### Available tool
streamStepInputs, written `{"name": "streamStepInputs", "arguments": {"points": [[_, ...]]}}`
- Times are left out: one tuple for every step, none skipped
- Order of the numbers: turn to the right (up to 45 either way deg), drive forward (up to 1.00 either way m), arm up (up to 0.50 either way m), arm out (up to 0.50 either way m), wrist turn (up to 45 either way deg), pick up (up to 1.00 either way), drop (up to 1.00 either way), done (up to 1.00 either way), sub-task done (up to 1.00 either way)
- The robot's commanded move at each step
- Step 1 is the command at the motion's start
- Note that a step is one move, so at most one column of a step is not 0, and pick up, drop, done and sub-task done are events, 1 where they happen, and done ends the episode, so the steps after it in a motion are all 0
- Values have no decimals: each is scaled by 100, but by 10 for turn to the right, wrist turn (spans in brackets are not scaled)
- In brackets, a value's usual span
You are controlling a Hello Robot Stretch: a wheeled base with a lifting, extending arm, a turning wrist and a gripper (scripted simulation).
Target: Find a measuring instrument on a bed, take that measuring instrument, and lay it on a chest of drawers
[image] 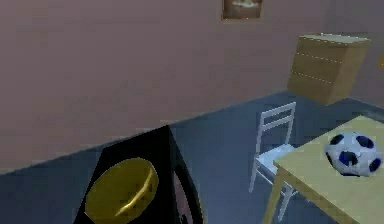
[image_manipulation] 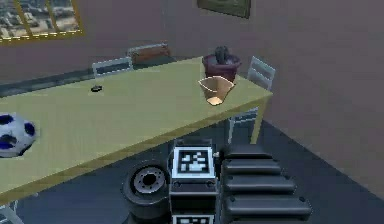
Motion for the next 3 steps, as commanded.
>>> {"name": "streamStepInputs", "arguments": {"points": [[0, 100, 0, 0, 0, 0, 0, 0, 0], [0, 35, 0, 0, 0, 0, 0, 0, 0], [-150, 0, 0, 0, 0, 0, 0, 0, 0]]}}
